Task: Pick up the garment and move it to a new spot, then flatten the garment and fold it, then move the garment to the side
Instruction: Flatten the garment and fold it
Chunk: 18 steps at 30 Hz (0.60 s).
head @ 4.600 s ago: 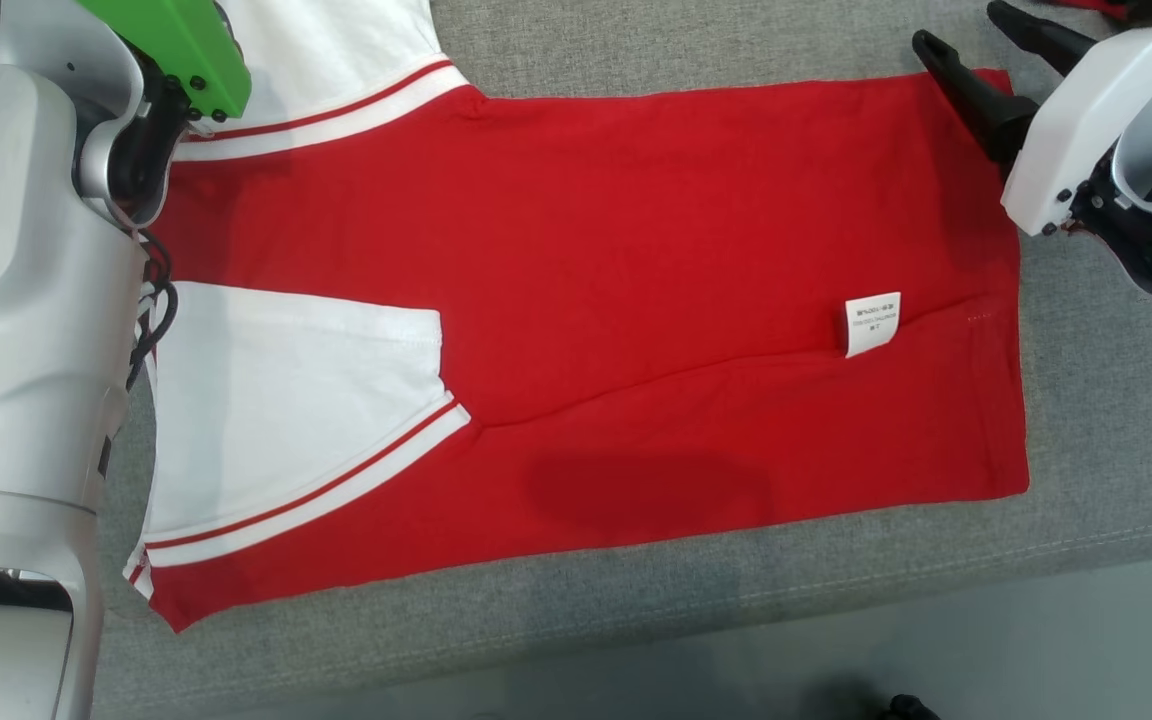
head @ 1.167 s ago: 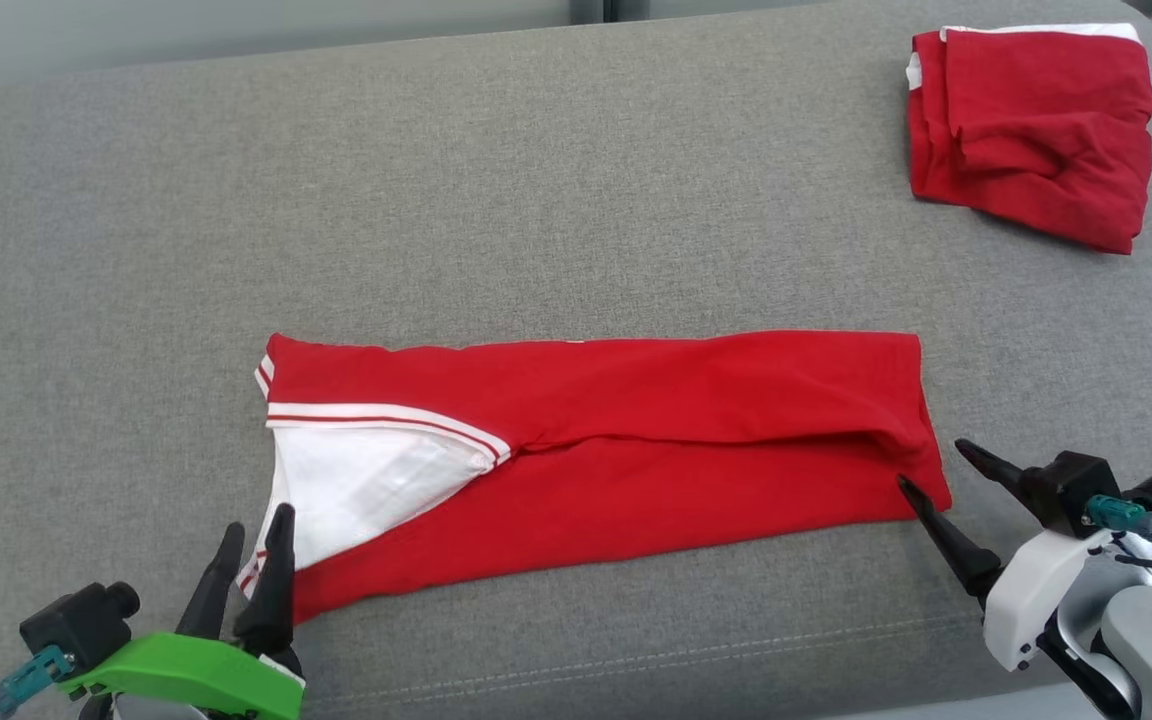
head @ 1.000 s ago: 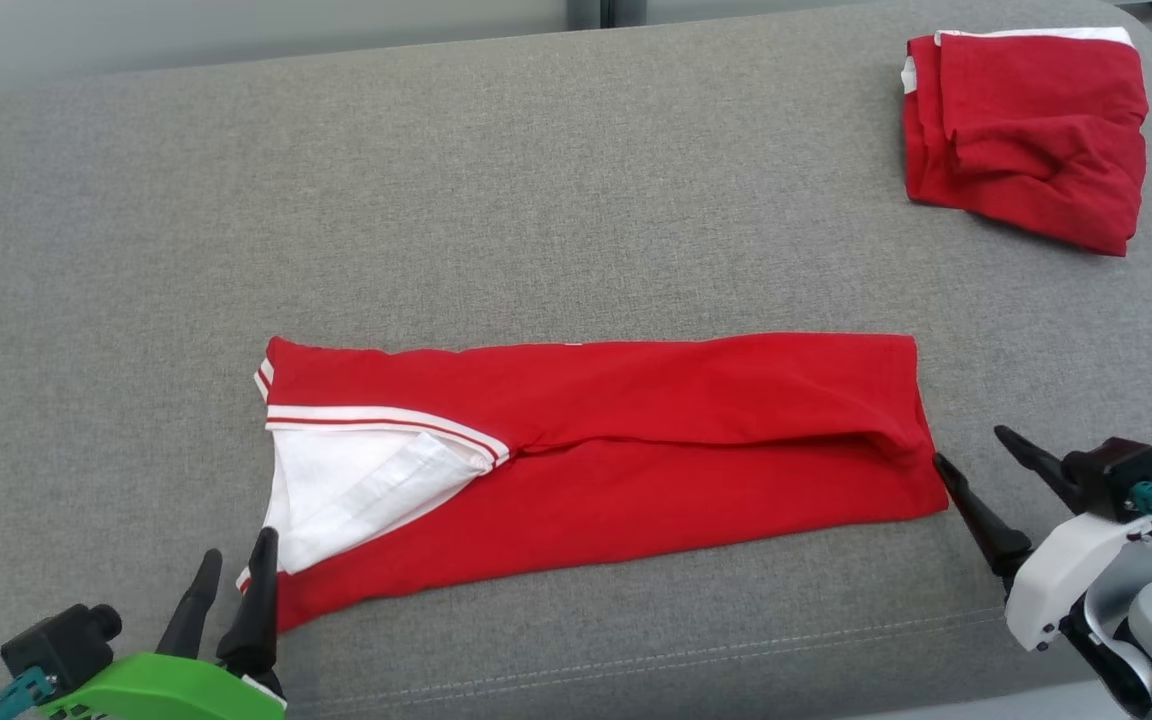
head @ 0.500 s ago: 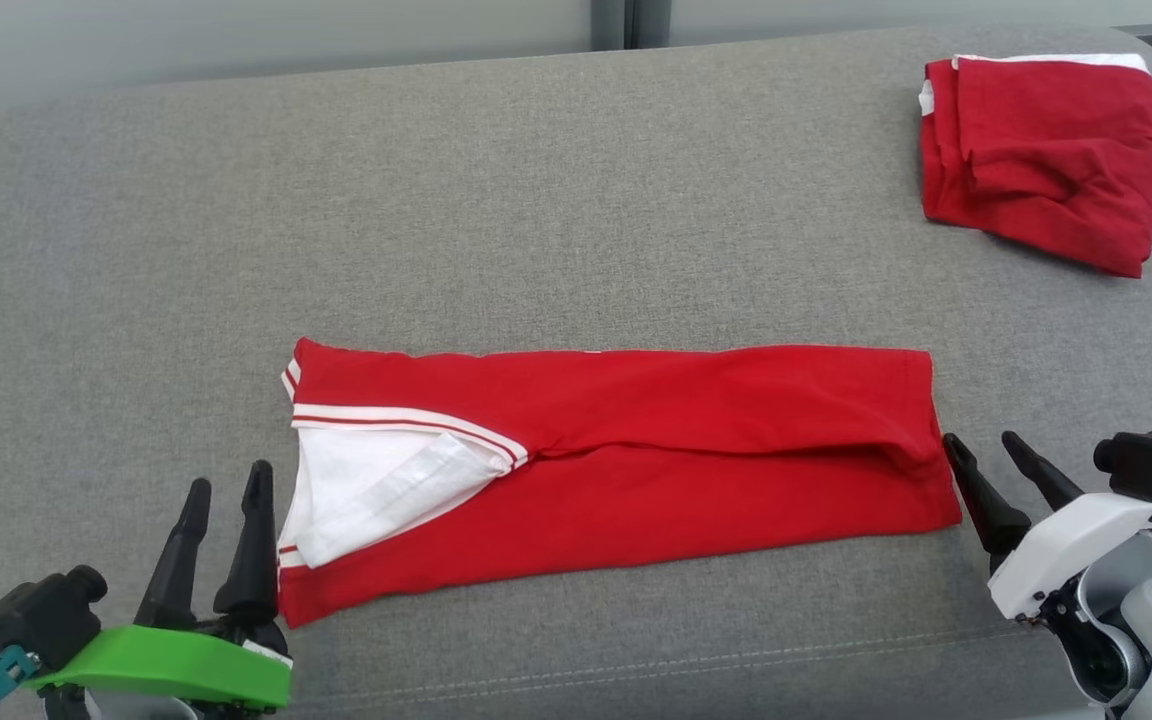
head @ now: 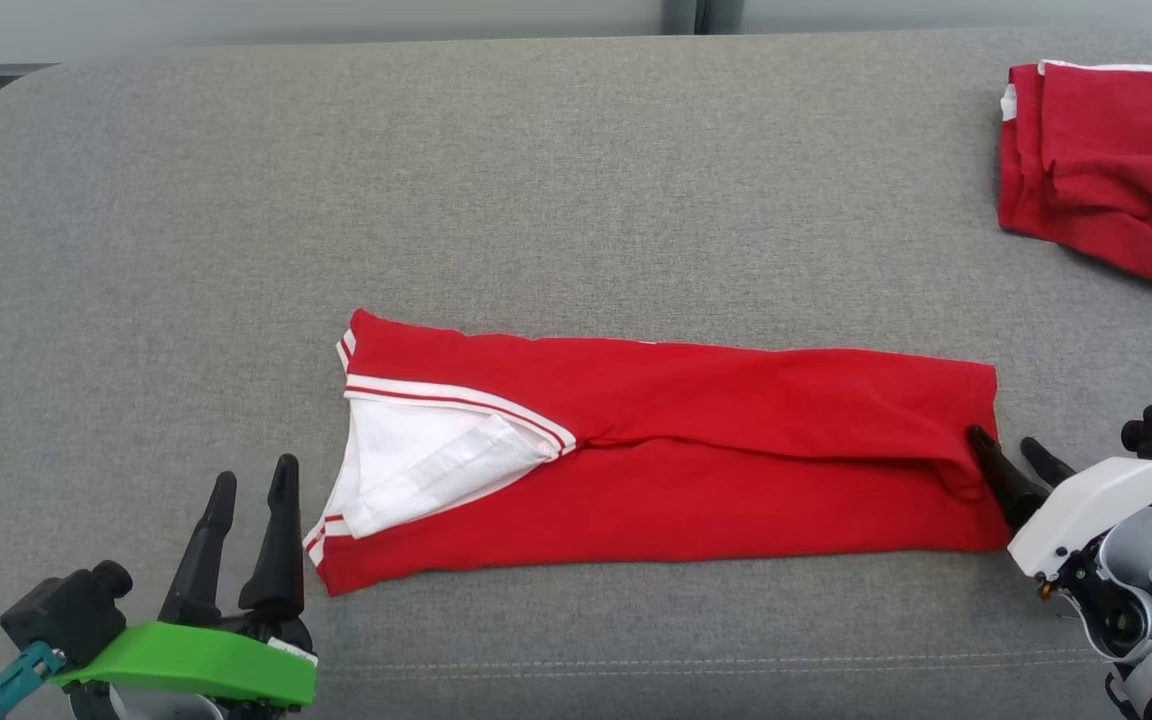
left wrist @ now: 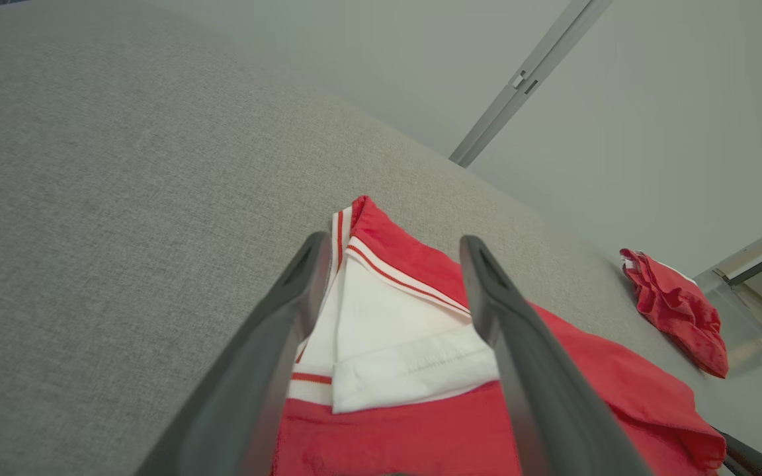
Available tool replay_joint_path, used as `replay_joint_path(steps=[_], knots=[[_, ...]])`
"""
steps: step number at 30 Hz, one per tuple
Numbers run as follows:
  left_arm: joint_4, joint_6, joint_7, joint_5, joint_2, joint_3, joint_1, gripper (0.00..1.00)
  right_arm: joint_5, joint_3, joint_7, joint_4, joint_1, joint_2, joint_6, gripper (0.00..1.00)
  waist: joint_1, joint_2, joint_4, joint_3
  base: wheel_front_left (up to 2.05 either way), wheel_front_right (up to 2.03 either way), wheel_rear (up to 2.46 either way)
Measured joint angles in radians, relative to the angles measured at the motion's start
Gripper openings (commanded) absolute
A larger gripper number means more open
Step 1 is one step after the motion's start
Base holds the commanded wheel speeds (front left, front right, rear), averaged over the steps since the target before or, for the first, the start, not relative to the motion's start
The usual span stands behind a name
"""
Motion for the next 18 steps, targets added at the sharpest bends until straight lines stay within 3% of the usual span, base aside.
replay_joint_path(steps=[7, 8, 9, 10, 11, 12, 18], knots=[[-0.008, 0.010, -0.005, 0.000, -0.006, 0.007, 0.005, 1.00, 0.015, 0.005, 0.051, 0.025, -0.038, -0.002, 0.005, 1.00, 0.0000, 0.0000, 0.033, 0.009, 0.00, 0.00, 0.00], [-0.010, 0.010, -0.005, 0.000, -0.006, 0.008, 0.005, 1.00, 0.017, 0.007, 0.056, 0.025, -0.045, 0.001, 0.006, 0.94, 0.0000, 0.0000, 0.035, 0.010, 0.00, 0.00, 0.00], [-0.012, 0.010, -0.005, 0.000, -0.006, 0.008, 0.005, 1.00, 0.018, 0.011, 0.060, 0.024, -0.049, 0.002, 0.013, 0.49, 0.0000, 0.0000, 0.035, 0.010, 0.00, 0.00, 0.00], [-0.015, 0.010, -0.005, 0.000, -0.006, 0.009, 0.006, 1.00, 0.018, 0.016, 0.062, 0.023, -0.052, 0.003, 0.014, 0.33, 0.0000, 0.0000, 0.036, 0.010, 0.00, 0.00, 0.00], [-0.017, 0.010, -0.007, 0.000, -0.006, 0.010, 0.006, 1.00, 0.017, 0.020, 0.063, 0.022, -0.054, 0.003, 0.014, 0.25, 0.0000, 0.0000, 0.036, 0.010, 0.00, 0.00, 0.00], [-0.020, 0.013, -0.007, 0.000, -0.006, 0.010, 0.008, 1.00, 0.015, 0.027, 0.066, 0.022, -0.060, 0.000, 0.018, 0.03, 0.0000, 0.0000, 0.035, 0.010, 0.00, 0.00, 0.00], [-0.027, 0.018, -0.007, 0.000, -0.006, 0.018, 0.017, 1.00, 0.005, 0.035, 0.066, 0.018, -0.081, -0.014, 0.023, 0.00, 0.0000, 0.0000, 0.022, 0.009, 0.00, 0.00, 0.00]])
